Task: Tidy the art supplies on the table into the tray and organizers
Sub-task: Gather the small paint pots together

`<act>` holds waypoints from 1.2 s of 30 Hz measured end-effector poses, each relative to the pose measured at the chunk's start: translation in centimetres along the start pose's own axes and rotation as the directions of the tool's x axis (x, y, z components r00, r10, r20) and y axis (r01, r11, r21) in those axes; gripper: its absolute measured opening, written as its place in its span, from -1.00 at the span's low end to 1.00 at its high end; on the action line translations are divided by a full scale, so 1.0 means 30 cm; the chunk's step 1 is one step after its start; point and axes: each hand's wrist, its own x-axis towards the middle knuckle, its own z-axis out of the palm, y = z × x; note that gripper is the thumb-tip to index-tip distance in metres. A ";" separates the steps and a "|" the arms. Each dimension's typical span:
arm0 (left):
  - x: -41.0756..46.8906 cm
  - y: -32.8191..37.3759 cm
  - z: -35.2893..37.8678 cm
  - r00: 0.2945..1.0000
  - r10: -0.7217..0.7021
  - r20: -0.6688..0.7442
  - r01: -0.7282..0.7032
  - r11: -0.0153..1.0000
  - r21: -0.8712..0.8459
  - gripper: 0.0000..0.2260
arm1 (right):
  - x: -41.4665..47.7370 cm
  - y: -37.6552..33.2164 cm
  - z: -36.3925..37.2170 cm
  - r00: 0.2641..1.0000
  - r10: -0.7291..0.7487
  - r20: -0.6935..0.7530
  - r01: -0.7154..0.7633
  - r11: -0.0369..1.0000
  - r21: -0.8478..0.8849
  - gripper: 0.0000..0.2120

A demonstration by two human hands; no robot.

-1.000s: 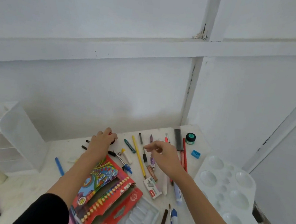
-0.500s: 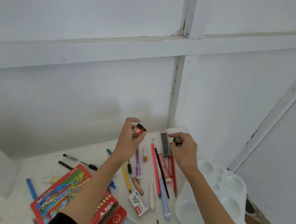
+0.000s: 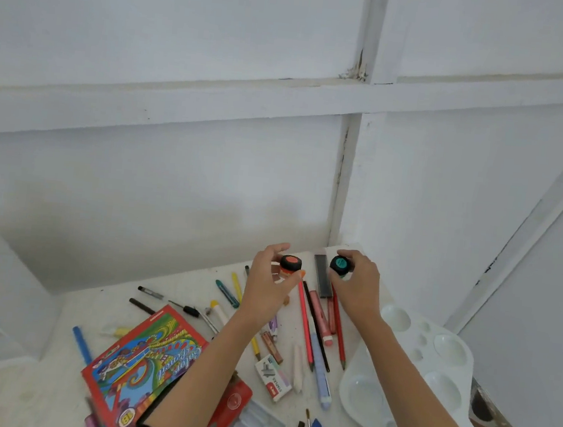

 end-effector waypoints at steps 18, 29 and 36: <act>-0.599 0.026 -0.512 0.940 -0.073 -0.332 0.031 0.991 -0.131 -0.70 | -0.631 -0.481 0.140 0.959 -0.206 0.195 0.123 0.921 0.371 -0.65; -1.063 -0.039 -0.804 0.925 -0.008 -0.380 0.016 1.000 0.018 -0.77 | -1.126 -0.649 0.193 0.948 -0.200 0.248 0.085 0.909 0.408 -0.69; -1.306 -0.083 -0.897 0.925 0.085 -0.371 -0.021 0.985 0.171 -0.75 | -1.408 -0.702 0.182 0.878 -0.324 0.353 0.177 0.904 0.389 -0.70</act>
